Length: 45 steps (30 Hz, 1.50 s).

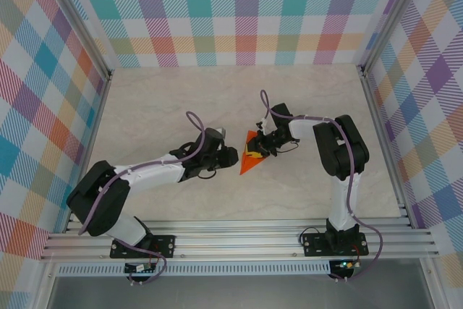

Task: Fold a paper plane with a square sheet of paper (pick it up from the middle)
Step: Fourth fold the wing at the center of the table.

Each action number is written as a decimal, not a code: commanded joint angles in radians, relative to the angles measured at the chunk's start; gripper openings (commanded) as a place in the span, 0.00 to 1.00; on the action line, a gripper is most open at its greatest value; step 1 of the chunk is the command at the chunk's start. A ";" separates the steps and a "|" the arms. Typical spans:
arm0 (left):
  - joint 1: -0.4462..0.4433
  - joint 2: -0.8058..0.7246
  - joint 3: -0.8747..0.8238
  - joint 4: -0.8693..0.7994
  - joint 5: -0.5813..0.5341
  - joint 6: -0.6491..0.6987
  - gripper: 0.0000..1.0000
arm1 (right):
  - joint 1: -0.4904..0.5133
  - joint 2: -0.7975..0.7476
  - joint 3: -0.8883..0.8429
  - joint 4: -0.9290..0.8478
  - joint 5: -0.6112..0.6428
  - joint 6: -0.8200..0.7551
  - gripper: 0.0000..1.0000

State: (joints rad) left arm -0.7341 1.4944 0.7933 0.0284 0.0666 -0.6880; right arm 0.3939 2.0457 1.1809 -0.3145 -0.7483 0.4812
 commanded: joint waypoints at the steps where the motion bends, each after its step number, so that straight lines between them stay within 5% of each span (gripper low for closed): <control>1: 0.027 -0.011 -0.015 0.001 0.042 -0.024 0.28 | 0.005 0.034 0.010 -0.030 0.057 -0.021 0.18; 6: 0.025 0.060 0.016 0.045 0.140 -0.019 0.23 | 0.005 0.030 0.011 -0.030 0.054 -0.021 0.18; 10: 0.024 0.138 0.057 0.067 0.206 -0.005 0.29 | 0.005 0.026 0.010 -0.025 0.044 -0.017 0.19; 26: -0.010 0.350 0.213 -0.049 0.185 0.095 0.39 | 0.005 -0.052 0.006 -0.021 0.090 0.017 0.23; 45: -0.024 0.380 0.232 -0.068 0.209 0.148 0.16 | 0.005 -0.084 -0.002 -0.010 0.054 0.030 0.24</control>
State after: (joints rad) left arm -0.7525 1.8565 1.0035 -0.0093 0.2657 -0.5583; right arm 0.3992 2.0033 1.1843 -0.3187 -0.6662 0.5156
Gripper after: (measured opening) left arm 0.174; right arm 0.235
